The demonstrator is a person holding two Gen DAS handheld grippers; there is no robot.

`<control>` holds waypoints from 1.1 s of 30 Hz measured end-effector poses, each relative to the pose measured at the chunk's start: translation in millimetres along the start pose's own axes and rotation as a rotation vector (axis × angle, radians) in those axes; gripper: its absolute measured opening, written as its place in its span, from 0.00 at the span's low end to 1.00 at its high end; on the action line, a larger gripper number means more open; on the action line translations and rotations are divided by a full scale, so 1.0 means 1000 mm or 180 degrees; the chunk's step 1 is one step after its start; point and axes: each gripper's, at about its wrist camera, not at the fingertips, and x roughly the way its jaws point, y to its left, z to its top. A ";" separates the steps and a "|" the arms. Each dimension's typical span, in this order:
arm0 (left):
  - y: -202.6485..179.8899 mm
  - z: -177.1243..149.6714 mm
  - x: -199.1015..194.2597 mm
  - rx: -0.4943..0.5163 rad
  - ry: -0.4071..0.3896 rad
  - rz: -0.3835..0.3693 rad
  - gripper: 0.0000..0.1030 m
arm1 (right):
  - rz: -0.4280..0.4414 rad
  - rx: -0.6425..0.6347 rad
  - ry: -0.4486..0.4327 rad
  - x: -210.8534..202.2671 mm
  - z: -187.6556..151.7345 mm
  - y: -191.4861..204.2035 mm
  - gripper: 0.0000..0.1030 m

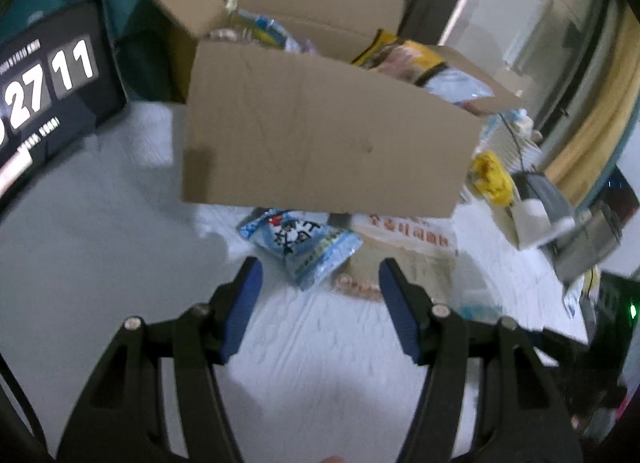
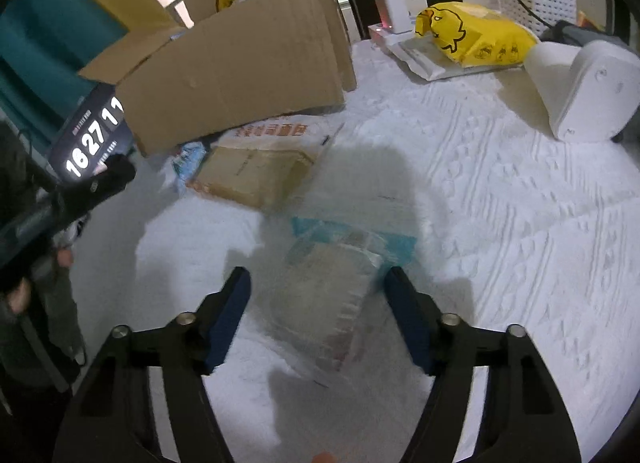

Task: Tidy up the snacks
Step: 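Grasp the clear zip bag with the right tool while the left tool grasps the blue-and-white packet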

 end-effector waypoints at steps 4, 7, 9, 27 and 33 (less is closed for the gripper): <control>-0.002 0.011 0.023 -0.0072 0.0014 0.0105 0.61 | 0.0017 -0.0038 -0.0040 0.001 0.003 -0.006 0.61; -0.002 0.019 0.041 -0.0097 0.0067 0.0176 0.61 | 0.0028 -0.0055 -0.0057 -0.001 0.008 -0.015 0.59; -0.003 0.022 0.052 -0.0061 0.0099 0.0294 0.61 | -0.0023 -0.0074 -0.0076 -0.003 0.010 -0.020 0.58; -0.012 0.014 0.074 0.0679 0.0223 0.0558 0.51 | -0.0158 -0.0307 -0.0159 -0.003 0.017 -0.028 0.54; -0.009 0.008 0.067 0.0692 0.0250 0.0407 0.41 | -0.0116 -0.0310 -0.0233 -0.020 0.015 -0.023 0.53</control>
